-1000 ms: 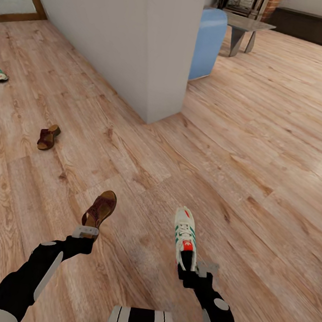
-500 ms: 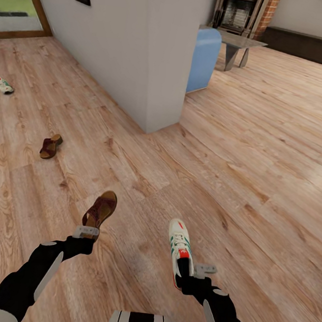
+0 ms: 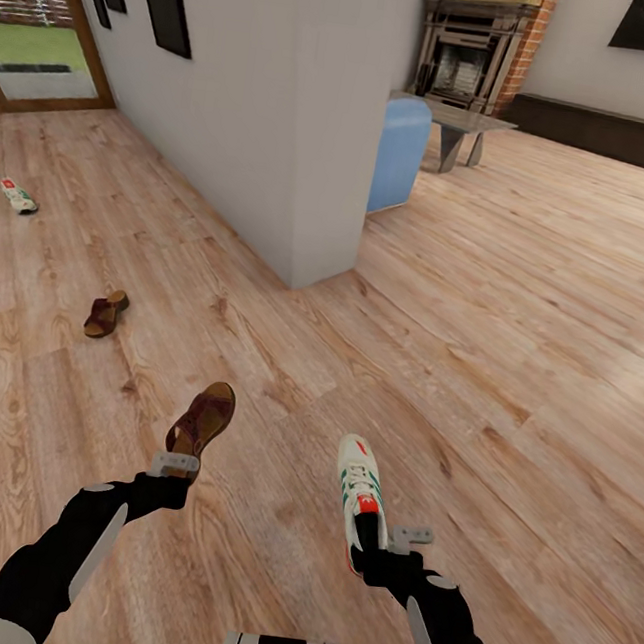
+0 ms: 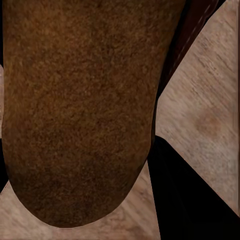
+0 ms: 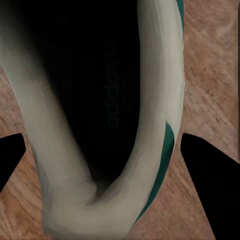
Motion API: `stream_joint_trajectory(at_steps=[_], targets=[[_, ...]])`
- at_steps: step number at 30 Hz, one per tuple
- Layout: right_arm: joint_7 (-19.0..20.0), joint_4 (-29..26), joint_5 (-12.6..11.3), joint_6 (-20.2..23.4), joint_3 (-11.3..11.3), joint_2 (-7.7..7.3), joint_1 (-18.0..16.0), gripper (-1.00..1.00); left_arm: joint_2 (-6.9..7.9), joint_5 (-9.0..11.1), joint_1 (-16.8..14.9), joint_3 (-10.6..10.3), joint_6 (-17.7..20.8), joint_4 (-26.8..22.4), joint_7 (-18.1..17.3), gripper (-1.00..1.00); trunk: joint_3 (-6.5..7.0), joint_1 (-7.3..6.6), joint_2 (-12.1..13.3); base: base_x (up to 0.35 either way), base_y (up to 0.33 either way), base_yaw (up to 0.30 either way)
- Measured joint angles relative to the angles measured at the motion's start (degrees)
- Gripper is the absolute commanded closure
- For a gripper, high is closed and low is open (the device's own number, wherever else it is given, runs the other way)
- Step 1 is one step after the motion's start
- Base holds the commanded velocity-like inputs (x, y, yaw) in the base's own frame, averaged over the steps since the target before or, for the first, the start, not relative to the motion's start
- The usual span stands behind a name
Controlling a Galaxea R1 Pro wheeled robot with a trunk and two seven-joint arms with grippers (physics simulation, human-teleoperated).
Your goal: Pick up the two gym shoes and the two sandals from the corridor floor and place them onto the hallstand (shoe rack) in the corridor, making sure they are on the rack and not on the floor. Arrange them so the two gym shoes are next to each other and the two sandals are next to each other.
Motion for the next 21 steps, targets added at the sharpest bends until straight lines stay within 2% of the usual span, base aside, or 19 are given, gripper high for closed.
stream_joint_trajectory(at_steps=[10, 21], targets=[[0.0, -0.02, -0.02, 0.0, 0.05, 0.0, 0.0, 1.0, -0.01, 0.0, 0.01, 0.0, 0.04, -0.03, 0.0, 1.0, 3.15, -0.26, 0.13, 0.0, 0.0, 0.0], [0.0, -0.02, -0.02, 0.0, 0.02, 0.0, 0.0, 1.0, -0.01, 0.0, 0.01, 0.0, 0.04, -0.03, -0.01, 1.0, 6.16, -2.67, 4.53, 0.0, 0.0, 0.0]])
